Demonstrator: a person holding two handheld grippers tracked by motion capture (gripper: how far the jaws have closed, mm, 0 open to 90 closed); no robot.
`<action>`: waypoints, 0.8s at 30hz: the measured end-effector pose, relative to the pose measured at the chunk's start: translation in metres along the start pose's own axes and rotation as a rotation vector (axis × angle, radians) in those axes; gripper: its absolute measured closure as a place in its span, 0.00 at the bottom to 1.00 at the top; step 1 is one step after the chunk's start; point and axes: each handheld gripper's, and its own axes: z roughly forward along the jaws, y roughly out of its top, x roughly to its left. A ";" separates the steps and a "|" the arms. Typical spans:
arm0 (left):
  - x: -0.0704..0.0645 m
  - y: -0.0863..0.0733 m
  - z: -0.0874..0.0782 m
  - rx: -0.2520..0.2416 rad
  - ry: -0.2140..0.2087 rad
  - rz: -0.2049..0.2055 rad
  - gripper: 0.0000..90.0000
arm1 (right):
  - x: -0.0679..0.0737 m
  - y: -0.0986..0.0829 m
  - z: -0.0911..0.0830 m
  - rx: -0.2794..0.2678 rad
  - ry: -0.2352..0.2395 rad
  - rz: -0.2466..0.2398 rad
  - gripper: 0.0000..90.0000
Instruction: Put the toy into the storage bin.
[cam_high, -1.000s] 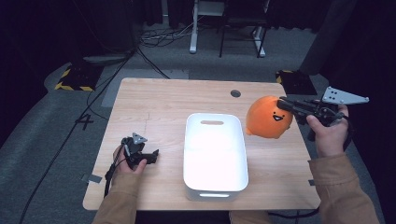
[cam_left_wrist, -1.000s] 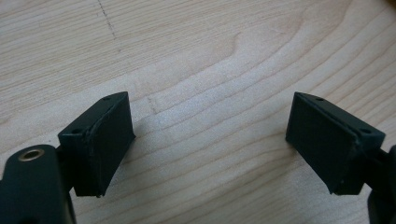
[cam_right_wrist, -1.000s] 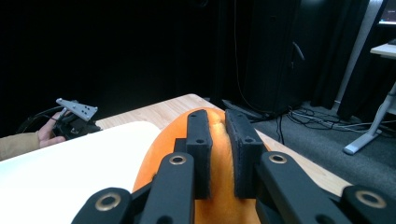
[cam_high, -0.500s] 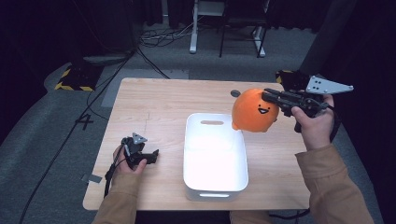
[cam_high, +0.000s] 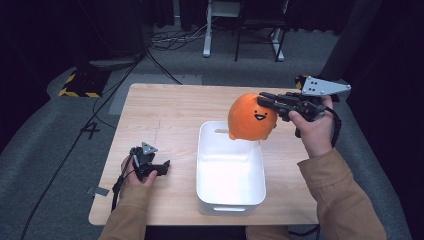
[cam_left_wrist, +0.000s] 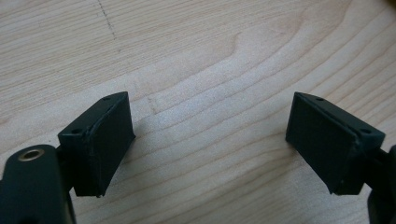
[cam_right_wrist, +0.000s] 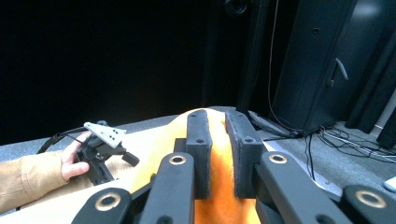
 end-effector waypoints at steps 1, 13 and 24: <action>0.000 0.000 0.000 0.000 0.000 0.000 0.17 | 0.001 0.000 0.002 -0.001 0.003 0.000 0.90; 0.000 0.000 0.000 0.000 0.000 0.000 0.17 | 0.014 0.000 0.035 -0.014 0.062 0.012 0.90; 0.000 0.000 0.000 0.000 0.000 0.000 0.17 | 0.024 -0.009 0.057 -0.011 0.107 0.029 0.90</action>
